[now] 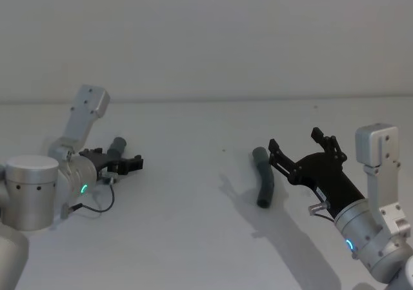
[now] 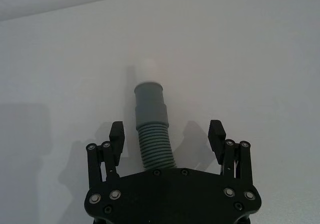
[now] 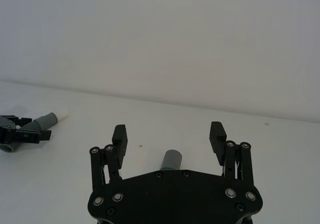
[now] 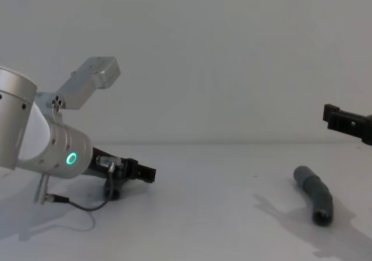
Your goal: Use both hands to pick up one end of the pipe from the table, align the ends, and insert them.
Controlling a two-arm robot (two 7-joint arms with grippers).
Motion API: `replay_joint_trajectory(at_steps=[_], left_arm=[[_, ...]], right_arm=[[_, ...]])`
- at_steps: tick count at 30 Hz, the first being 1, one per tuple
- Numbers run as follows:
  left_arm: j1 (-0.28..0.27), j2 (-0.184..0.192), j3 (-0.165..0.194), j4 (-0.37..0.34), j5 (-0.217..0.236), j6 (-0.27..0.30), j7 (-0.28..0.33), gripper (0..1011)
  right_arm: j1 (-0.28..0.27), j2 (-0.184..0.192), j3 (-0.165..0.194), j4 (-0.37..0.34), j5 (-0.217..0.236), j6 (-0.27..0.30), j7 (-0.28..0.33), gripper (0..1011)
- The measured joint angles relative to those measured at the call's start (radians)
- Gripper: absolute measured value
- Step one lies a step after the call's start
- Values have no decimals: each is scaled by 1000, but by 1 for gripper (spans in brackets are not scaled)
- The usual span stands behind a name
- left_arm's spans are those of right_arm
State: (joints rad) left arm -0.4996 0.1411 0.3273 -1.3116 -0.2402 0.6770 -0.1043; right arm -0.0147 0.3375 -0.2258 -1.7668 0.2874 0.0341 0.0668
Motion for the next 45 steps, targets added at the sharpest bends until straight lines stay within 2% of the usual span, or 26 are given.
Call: replay_joint_trajectory(at_steps=[27, 31, 34, 37, 38, 45], left_arm=[[-24, -7, -11, 40, 17, 16, -7, 1002], [-25, -7, -12, 42, 19, 16, -7, 919], [-25, -6, -13, 44, 21, 15, -6, 815], [-25, -6, -13, 44, 22, 15, -5, 765], [-25, -6, -13, 44, 22, 15, -5, 719], [-26, -6, -14, 46, 22, 15, -5, 645]], right_arm=[[0, 0, 0, 0, 0, 0, 0, 1002], [0, 0, 0, 0, 0, 0, 0, 1002], [0, 0, 0, 0, 0, 0, 0, 1002], [0, 0, 0, 0, 0, 0, 0, 1002], [0, 0, 0, 0, 0, 0, 0, 1002], [0, 0, 0, 0, 0, 0, 0, 1002]])
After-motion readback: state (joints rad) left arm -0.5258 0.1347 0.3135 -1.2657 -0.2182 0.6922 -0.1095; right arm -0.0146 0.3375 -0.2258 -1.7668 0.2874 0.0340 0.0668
